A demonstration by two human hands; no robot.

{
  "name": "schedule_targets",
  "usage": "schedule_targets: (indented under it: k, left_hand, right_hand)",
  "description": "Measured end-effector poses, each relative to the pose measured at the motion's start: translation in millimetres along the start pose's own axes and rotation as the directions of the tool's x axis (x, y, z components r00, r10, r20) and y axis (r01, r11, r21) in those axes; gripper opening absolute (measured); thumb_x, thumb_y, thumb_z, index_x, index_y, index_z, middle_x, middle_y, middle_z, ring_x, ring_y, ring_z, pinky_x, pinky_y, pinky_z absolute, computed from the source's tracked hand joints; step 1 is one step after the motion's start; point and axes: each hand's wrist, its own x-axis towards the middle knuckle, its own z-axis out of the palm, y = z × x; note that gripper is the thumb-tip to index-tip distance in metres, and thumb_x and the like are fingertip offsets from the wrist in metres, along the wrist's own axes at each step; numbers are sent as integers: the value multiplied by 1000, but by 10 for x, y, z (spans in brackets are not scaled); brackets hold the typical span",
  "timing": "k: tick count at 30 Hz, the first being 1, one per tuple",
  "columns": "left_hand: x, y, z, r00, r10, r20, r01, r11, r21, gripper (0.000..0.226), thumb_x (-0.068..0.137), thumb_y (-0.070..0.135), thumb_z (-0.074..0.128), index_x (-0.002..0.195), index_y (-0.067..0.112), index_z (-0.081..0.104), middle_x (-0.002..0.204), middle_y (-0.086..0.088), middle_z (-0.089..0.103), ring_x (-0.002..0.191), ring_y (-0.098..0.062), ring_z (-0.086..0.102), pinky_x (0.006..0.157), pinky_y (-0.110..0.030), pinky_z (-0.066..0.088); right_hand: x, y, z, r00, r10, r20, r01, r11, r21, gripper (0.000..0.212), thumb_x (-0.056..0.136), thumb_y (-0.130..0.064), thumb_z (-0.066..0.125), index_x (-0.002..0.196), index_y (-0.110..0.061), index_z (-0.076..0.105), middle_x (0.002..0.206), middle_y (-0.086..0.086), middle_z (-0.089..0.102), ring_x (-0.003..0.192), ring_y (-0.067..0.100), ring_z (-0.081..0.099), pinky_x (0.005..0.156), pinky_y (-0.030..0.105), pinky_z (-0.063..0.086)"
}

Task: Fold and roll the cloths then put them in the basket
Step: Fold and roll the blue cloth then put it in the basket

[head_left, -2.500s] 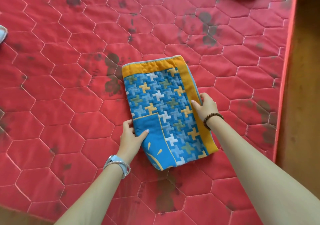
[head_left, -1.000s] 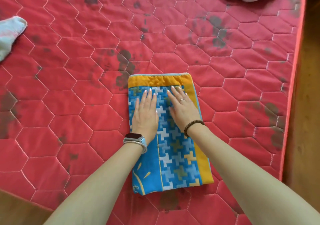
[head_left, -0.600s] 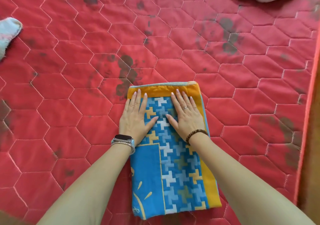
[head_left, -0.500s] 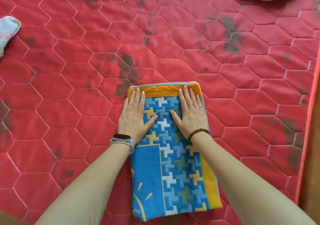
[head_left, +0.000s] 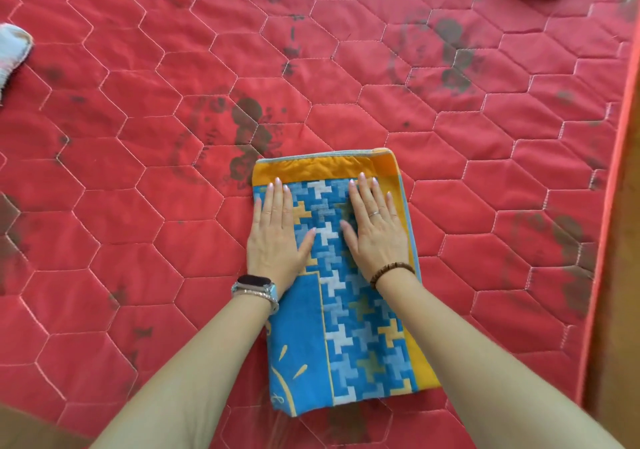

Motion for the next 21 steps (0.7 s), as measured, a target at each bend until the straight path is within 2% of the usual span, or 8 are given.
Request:
schedule_targets:
  k: [4,9,15,17,21]
  left_hand:
    - [-595,291,113,995,98,4,-98,994,-47,76,97,48,31,155,0,17,164,-17,10,153,-28,9,123,-47,16]
    - [-1099,163,240,978,209,13,-208,978,-34,77,95,48,39,154,2,23,164,-15,15,152,-27,14,123,-45,13]
    - [-1170,49,209,978,197,69,-199,980,30,83,95,55,32,155,-1,16,164,-18,10,153,-28,10,123,-46,11]
    - [-1233,90,190,976,199,84,-202,979,33,87,95,58,32,155,-2,14,164,-19,7,153,-29,7,123,-47,10]
    - [-1551,201,218,945,311,102,-311,950,-19,90,93,60,40,154,-1,16,164,-18,7,153,-30,7,123,-48,12]
  right_hand:
    - [-548,-247,161,999,-47,-1,47,998,28,65,98,-42,33,155,-14,22,163,4,18,150,22,15,121,42,11]
    - [-895,-101,226,1000,-4,15,4,1000,-1,68,99,-45,32,156,-10,18,164,5,11,152,20,9,123,39,8]
    - [-1122,156,168,991,122,47,-121,992,-18,74,98,-52,24,156,-8,11,164,7,3,152,20,4,123,37,5]
    - [-1287,117,173,993,106,55,-105,994,-11,75,97,-52,27,155,-6,14,164,9,6,152,22,7,123,38,7]
    - [-1693,-52,239,996,20,83,-20,1000,-4,77,97,-55,30,155,-8,15,164,8,10,152,22,8,122,40,9]
